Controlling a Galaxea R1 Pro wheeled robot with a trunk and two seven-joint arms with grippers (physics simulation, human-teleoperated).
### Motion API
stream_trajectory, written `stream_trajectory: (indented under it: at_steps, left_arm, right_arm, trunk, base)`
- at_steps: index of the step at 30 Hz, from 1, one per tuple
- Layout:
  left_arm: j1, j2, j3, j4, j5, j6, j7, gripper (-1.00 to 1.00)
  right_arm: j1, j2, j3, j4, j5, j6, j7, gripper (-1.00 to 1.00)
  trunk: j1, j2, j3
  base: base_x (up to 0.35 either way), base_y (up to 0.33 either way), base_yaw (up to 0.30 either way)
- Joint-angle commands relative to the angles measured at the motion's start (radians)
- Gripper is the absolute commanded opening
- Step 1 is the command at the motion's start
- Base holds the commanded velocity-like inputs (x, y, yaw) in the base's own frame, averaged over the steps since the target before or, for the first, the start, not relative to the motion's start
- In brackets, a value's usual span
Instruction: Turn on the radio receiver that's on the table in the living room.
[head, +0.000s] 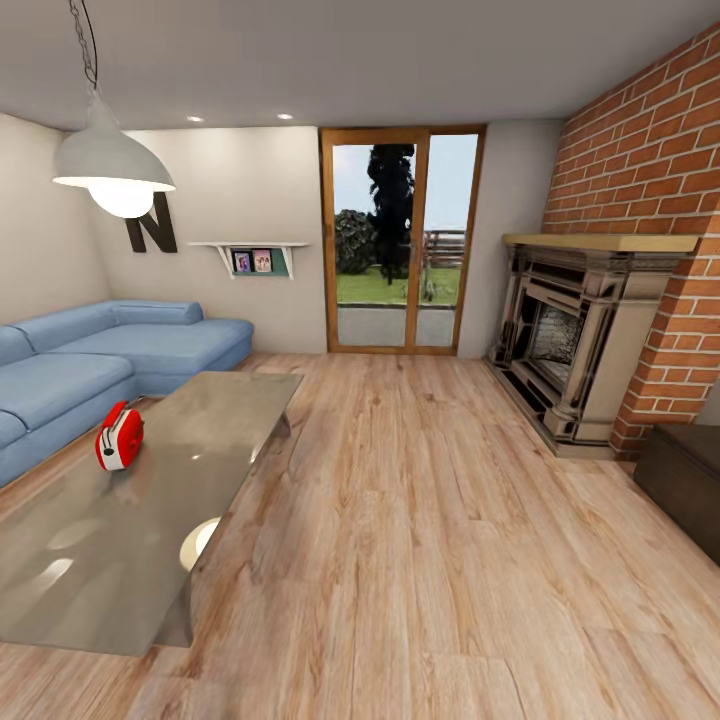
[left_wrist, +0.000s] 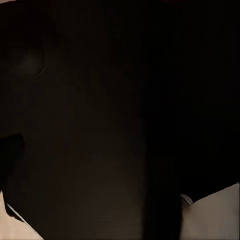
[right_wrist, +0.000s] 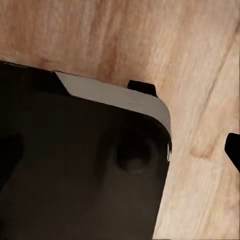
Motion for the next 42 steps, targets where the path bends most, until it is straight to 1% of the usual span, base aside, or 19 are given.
stream_trajectory:
  at_steps: [1,2,3,5,7,9,11,12,13,14,15,17,18,22,24,26,29,34,42]
  left_arm:
    - [0.000,0.001,0.000,-0.013,0.001,-0.005,0.000,1.00]
    - [0.000,0.002,0.000,-0.021,0.002,-0.005,0.001,1.00]
    - [0.000,0.006,0.001,-0.041,0.003,-0.006,0.001,1.00]
    - [0.000,0.015,0.004,-0.100,0.002,-0.004,0.006,1.00]
    - [0.000,0.032,0.007,-0.151,0.003,-0.002,0.031,1.00]
    - [0.000,0.052,0.025,-0.186,0.014,-0.001,0.082,1.00]
    - [0.000,0.075,0.071,-0.248,0.063,0.001,0.157,1.00]
    - [0.000,0.092,0.098,-0.291,0.102,0.003,0.191,1.00]
    - [0.000,0.102,0.110,-0.316,0.128,0.005,0.205,1.00]
    - [0.000,0.115,0.121,-0.342,0.162,0.006,0.219,1.00]
    - [0.000,0.119,0.123,-0.350,0.172,0.006,0.221,1.00]
    - [0.000,0.132,0.129,-0.389,0.212,0.007,0.229,1.00]
    - [0.000,0.134,0.130,-0.406,0.225,0.006,0.231,1.00]
    - [0.000,0.139,0.133,-0.480,0.247,0.001,0.234,1.00]
    - [-0.001,0.136,0.133,-0.535,0.258,0.002,0.232,1.00]
    - [-0.002,0.134,0.133,-0.557,0.272,0.000,0.225,1.00]
    - [-0.003,0.134,0.132,-0.569,0.279,-0.005,0.216,1.00]
    - [-0.003,0.163,0.134,-0.578,0.286,-0.007,0.211,1.00]
    - [-0.003,0.169,0.134,-0.578,0.284,-0.008,0.212,1.00]
  right_arm:
    - [-0.001,0.002,-0.001,-0.262,0.069,0.000,0.002,1.00]
    - [-0.001,0.002,-0.001,-0.278,0.097,0.000,0.003,1.00]
    - [-0.002,0.004,-0.001,-0.312,0.142,-0.001,0.005,1.00]
    - [-0.003,0.007,-0.001,-0.382,0.192,-0.003,0.006,1.00]
    - [-0.003,0.009,-0.001,-0.455,0.213,-0.003,0.008,1.00]
    - [-0.016,0.010,-0.001,-0.507,0.221,0.001,0.006,1.00]
    - [-0.078,0.011,-0.002,-0.535,0.222,0.019,0.005,1.00]
    - [-0.123,0.011,-0.003,-0.540,0.222,0.057,0.006,1.00]
    - [-0.150,0.011,-0.003,-0.542,0.222,0.091,0.007,1.00]
    - [-0.189,0.011,-0.004,-0.544,0.223,0.142,0.008,1.00]
    - [-0.199,0.011,-0.004,-0.544,0.223,0.154,0.008,1.00]
    - [-0.230,0.011,-0.004,-0.545,0.224,0.186,0.008,1.00]
    - [-0.236,0.011,-0.003,-0.545,0.224,0.191,0.008,1.00]
    - [-0.243,0.011,-0.003,-0.545,0.224,0.177,0.008,1.00]
    - [-0.245,0.011,-0.003,-0.545,0.224,0.157,0.007,1.00]
    - [-0.245,0.011,-0.002,-0.544,0.225,0.150,0.007,1.00]
    - [-0.245,0.011,-0.001,-0.543,0.225,0.146,0.007,1.00]
    - [-0.245,0.011,-0.001,-0.542,0.225,0.145,0.008,1.00]
    - [-0.245,0.011,-0.001,-0.539,0.225,0.143,0.008,1.00]
  trunk:
    - [0.000,0.000,0.000]
    - [0.000,0.000,0.000]
    - [0.000,0.000,0.000]
    - [0.000,0.000,0.000]
    - [0.000,0.000,0.000]
    - [0.000,0.000,0.000]
    - [0.000,0.000,0.000]
    - [0.000,0.000,0.000]
    - [0.000,0.000,0.000]
    - [0.000,0.000,0.000]
    - [0.000,0.000,0.000]
    - [0.000,0.000,0.000]
    - [0.000,0.000,0.000]
    - [0.000,0.000,0.000]
    - [0.000,0.000,0.000]
    - [0.000,0.000,0.000]
    - [0.000,0.000,0.000]
    - [0.000,0.000,0.000]
    - [0.000,0.000,0.000]
  base:
    - [0.000,0.000,0.000]
    - [0.000,0.000,0.000]
    - [0.000,0.000,0.000]
    - [0.000,0.000,0.000]
    - [0.000,0.000,0.000]
    - [0.000,0.000,0.000]
    - [0.000,0.000,0.000]
    - [0.000,0.000,0.000]
    - [0.000,0.000,0.000]
    - [0.000,0.000,0.000]
    - [0.000,0.000,0.000]
    - [0.000,0.000,0.000]
    - [0.000,0.000,0.000]
    - [0.000,0.000,0.000]
    - [0.000,0.000,0.000]
    - [0.000,0.000,0.000]
    - [0.000,0.000,0.000]
    - [0.000,0.000,0.000]
    - [0.000,0.000,0.000]
